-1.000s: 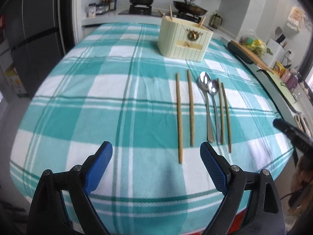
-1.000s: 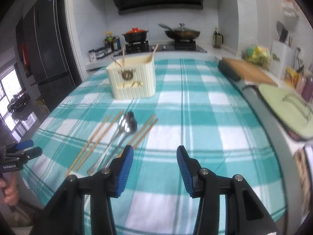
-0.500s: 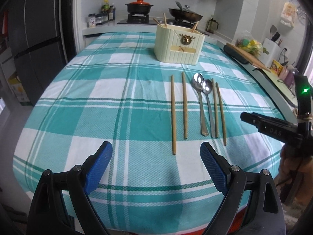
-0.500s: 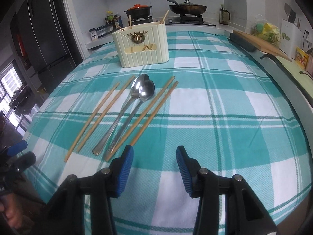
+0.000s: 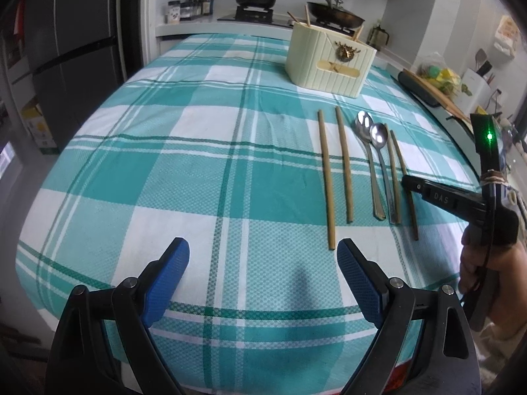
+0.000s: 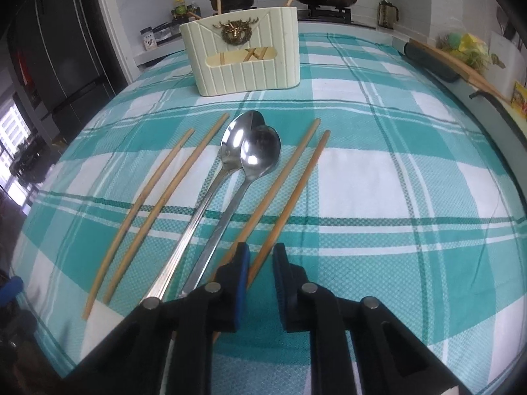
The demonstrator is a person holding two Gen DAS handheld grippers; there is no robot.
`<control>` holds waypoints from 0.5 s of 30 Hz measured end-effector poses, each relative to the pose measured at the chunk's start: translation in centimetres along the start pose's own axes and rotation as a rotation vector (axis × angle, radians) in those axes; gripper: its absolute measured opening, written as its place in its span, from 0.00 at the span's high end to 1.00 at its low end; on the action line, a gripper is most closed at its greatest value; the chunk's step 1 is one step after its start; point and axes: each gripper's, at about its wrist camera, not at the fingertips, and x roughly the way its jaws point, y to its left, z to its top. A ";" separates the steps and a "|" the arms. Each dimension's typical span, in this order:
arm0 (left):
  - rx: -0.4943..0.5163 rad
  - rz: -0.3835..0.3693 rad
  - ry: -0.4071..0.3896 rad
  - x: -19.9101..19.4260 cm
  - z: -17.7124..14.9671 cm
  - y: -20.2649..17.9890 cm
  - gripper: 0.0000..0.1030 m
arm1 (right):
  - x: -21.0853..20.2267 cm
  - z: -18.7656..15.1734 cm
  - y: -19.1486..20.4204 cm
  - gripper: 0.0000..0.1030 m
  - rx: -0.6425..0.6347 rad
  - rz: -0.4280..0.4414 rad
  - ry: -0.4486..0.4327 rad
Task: Organize utensils
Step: 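Grasp a chopstick with the right tool while the left tool approaches the remaining chopsticks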
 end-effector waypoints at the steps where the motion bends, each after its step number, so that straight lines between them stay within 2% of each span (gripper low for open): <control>1: -0.001 -0.001 0.005 0.2 0.0 0.0 0.11 | -0.1 0.0 -0.2 0.89 0.003 -0.012 -0.005; 8: 0.014 -0.005 0.033 1.3 0.4 0.0 0.11 | -1.5 -1.5 -4.6 0.95 0.104 -0.131 -0.020; 11: 0.007 -0.033 0.045 2.1 1.6 -0.1 0.11 | -2.4 -2.4 -6.5 0.95 0.134 -0.179 -0.022; 15: 0.034 -0.071 0.059 4.0 4.0 -1.3 0.11 | -3.2 -3.5 -8.0 0.94 0.160 -0.188 -0.032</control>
